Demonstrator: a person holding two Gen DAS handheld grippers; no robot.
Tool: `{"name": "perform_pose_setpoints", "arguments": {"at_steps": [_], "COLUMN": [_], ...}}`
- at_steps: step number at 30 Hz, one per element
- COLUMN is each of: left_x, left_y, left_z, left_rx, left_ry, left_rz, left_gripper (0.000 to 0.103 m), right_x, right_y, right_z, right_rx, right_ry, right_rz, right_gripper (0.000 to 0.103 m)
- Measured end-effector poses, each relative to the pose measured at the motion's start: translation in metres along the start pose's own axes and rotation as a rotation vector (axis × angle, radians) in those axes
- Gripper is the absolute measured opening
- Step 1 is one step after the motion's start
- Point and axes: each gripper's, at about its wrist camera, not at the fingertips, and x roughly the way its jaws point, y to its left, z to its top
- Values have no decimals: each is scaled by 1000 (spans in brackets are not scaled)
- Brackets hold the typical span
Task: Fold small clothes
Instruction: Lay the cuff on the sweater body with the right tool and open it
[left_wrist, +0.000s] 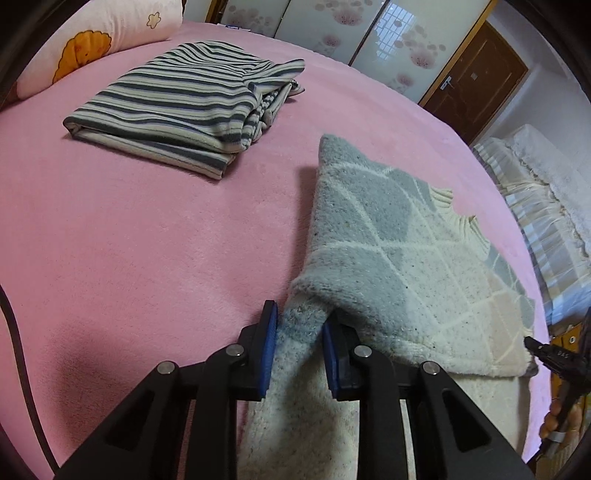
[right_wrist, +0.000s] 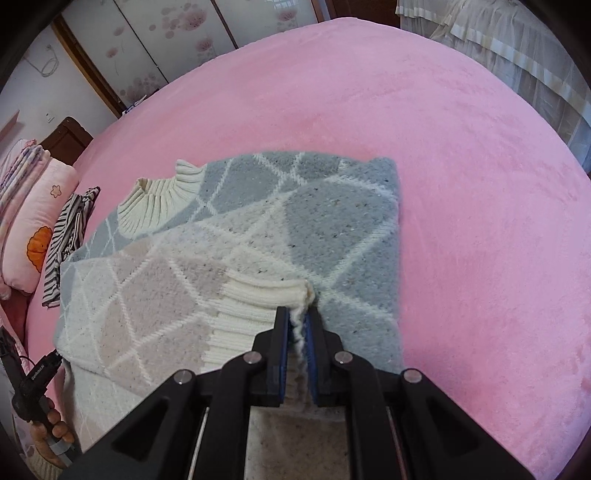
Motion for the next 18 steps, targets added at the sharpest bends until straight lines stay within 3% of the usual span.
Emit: {"name": "perform_pose_setpoints", "arguments": {"at_steps": [6, 8, 11, 13, 18], "left_x": [5, 5, 7, 9, 7], "left_y": [29, 23, 23, 26, 16], "left_z": [-3, -5, -5, -5, -6], "left_rx": [-86, -36, -45, -58, 12], "left_ry": [45, 40, 47, 53, 58], "left_rz": [-35, -1, -5, -15, 39], "left_gripper": [19, 18, 18, 19, 19], "right_x": [1, 1, -4, -12, -9], "right_y": [1, 2, 3, 0, -22], "right_z": [-3, -3, -2, -1, 1], "right_rx": [-38, -45, -59, -76, -46], "right_ry": [-8, -10, -33, -82, -47], "right_rz": [-12, -14, -29, -110, -126], "right_gripper": [8, 8, 8, 0, 0]}}
